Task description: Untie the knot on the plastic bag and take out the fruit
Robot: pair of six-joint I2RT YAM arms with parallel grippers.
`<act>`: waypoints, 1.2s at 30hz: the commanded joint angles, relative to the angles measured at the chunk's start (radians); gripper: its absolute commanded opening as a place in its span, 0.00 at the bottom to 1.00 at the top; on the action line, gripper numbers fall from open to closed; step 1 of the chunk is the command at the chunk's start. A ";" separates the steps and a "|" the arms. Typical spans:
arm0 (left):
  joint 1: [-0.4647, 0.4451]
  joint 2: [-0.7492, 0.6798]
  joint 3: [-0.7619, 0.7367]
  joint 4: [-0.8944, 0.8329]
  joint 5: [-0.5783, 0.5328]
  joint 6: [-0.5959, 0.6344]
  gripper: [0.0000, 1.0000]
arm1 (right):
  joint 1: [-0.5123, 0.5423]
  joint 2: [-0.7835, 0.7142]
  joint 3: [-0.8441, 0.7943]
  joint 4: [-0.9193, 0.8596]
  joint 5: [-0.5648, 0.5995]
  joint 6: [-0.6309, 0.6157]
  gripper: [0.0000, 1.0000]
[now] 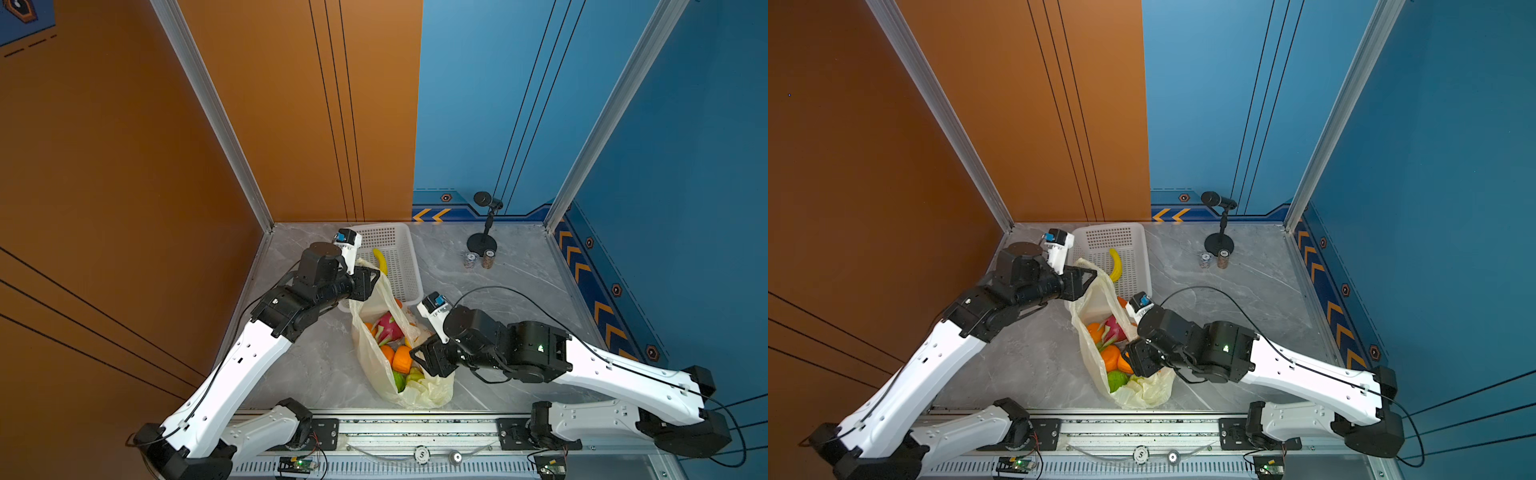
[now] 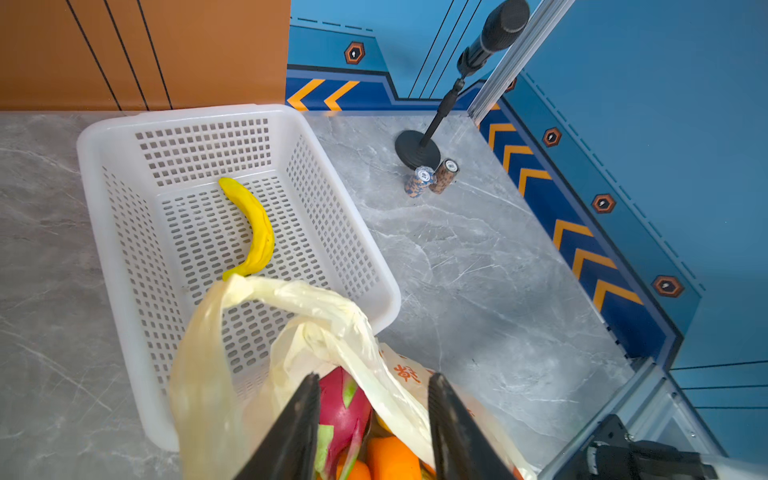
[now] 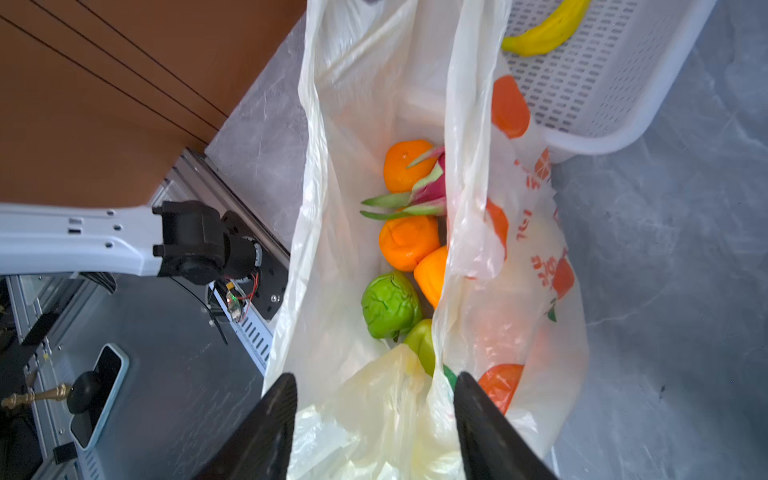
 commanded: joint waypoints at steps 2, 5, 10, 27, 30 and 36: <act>-0.030 -0.061 -0.060 -0.056 0.044 -0.149 0.34 | -0.065 0.090 0.040 0.024 -0.042 -0.029 0.62; -0.094 -0.079 -0.113 -0.053 0.046 -0.203 0.33 | -0.102 0.152 0.003 0.098 -0.085 -0.006 0.61; -0.151 -0.045 -0.249 -0.017 -0.048 -0.238 0.36 | -0.119 0.232 -0.062 0.081 0.123 -0.046 0.69; -0.455 -0.334 -0.788 0.225 -0.356 -0.404 0.45 | -0.141 0.107 -0.357 0.236 0.333 -0.115 0.73; -0.454 -0.361 -0.764 0.229 -0.364 -0.332 0.50 | -0.132 0.056 -0.292 0.204 0.328 -0.071 0.74; -0.454 -0.342 -0.667 0.256 -0.308 -0.258 0.50 | -0.065 0.008 -0.151 0.167 0.242 -0.114 0.73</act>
